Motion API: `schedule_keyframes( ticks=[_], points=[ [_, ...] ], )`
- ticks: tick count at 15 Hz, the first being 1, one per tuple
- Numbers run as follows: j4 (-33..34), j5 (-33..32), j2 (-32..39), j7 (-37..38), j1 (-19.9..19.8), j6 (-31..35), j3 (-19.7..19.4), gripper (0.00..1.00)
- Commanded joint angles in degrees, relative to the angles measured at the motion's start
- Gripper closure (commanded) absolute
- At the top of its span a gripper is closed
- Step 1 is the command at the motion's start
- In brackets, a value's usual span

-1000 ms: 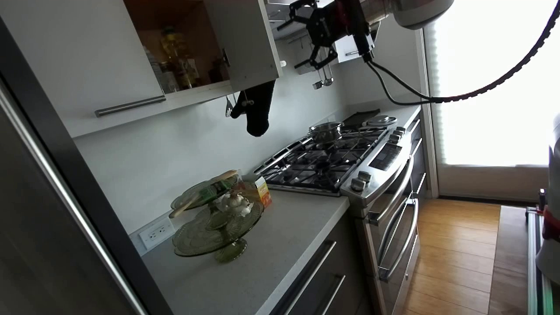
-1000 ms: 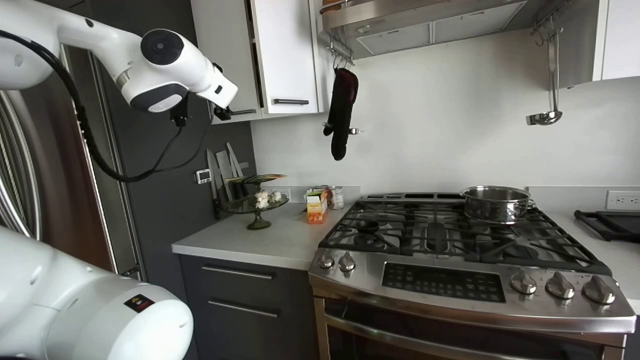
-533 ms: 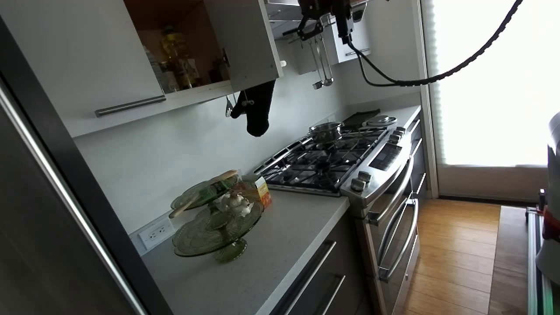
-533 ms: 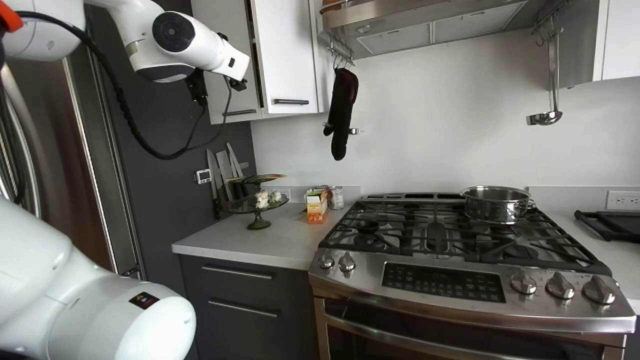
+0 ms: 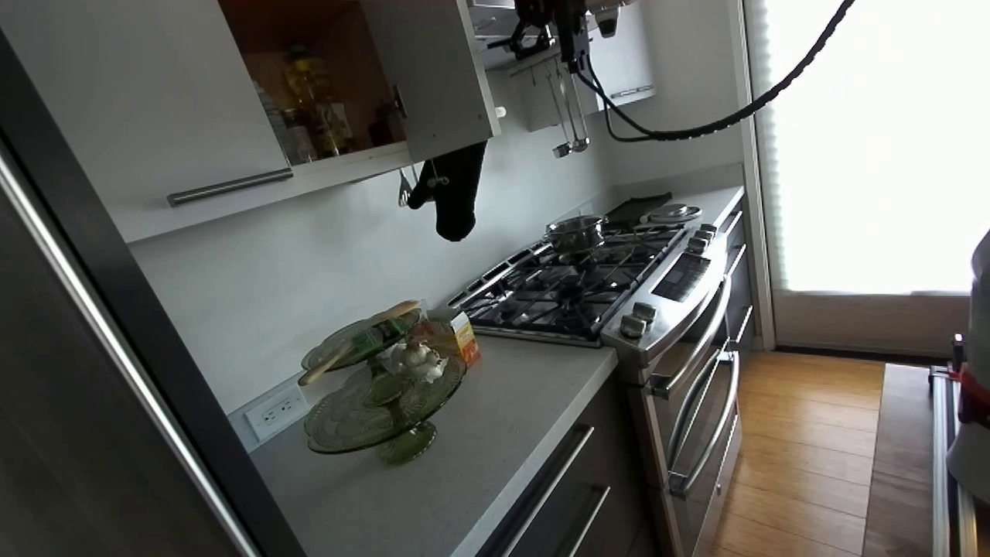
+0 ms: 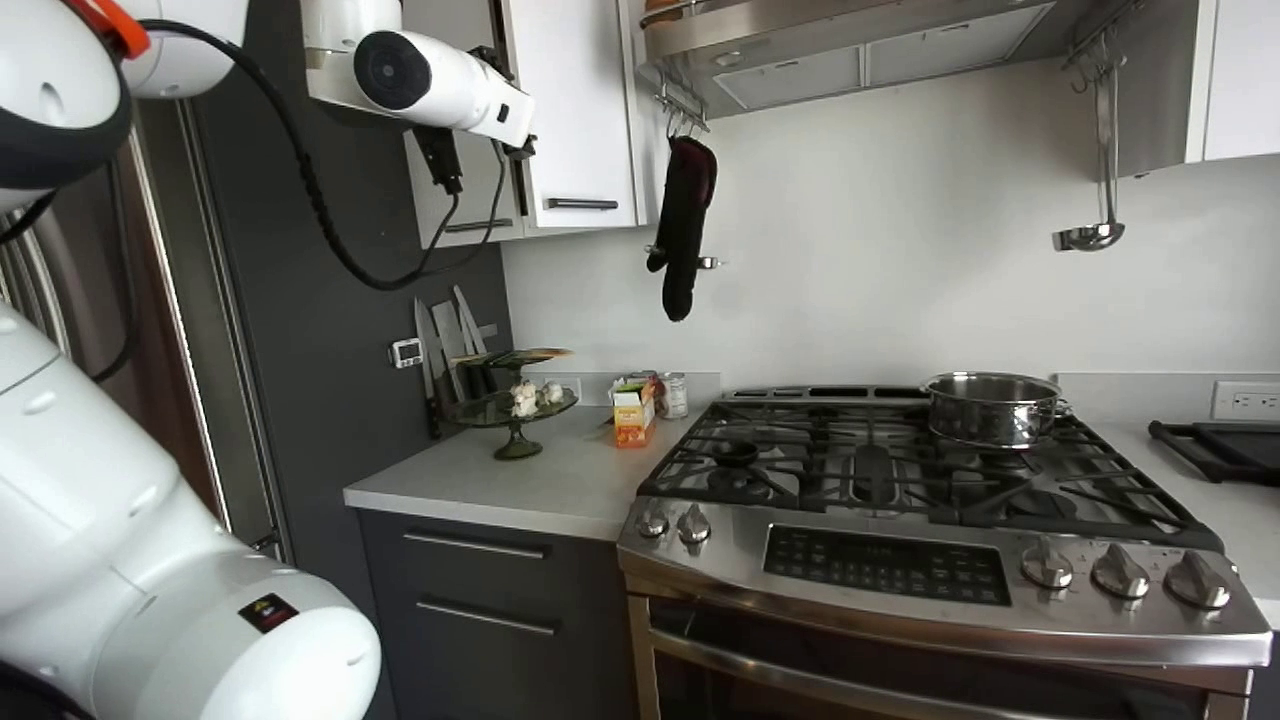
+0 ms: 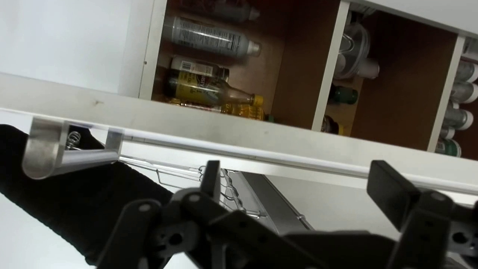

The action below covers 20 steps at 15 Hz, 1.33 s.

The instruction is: Open the right door of the top drawer

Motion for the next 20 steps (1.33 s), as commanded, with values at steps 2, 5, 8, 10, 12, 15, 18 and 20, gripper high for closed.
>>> schedule_keyframes(
  ticks=[2,5,8,10,12,15,18,20],
  points=[
    [3.7,11.1,1.4,-8.6,-8.1,1.3,4.4,0.00],
    [3.4,15.1,1.1,-11.6,-12.5,1.8,7.1,0.00],
    [2.4,16.8,-0.9,-13.7,-16.0,4.0,10.1,0.00],
    [0.7,15.2,-2.7,-13.7,-15.0,5.5,10.9,0.00],
    [-1.6,11.9,-3.5,-12.5,-8.7,7.5,9.7,0.00],
    [-3.7,8.9,-3.2,-13.7,-0.2,13.2,8.7,0.00],
    [-7.0,-3.7,-1.6,-5.1,6.4,16.5,7.7,0.00],
    [-7.1,-11.1,-0.4,2.2,8.0,16.6,6.4,0.00]
  ],
)
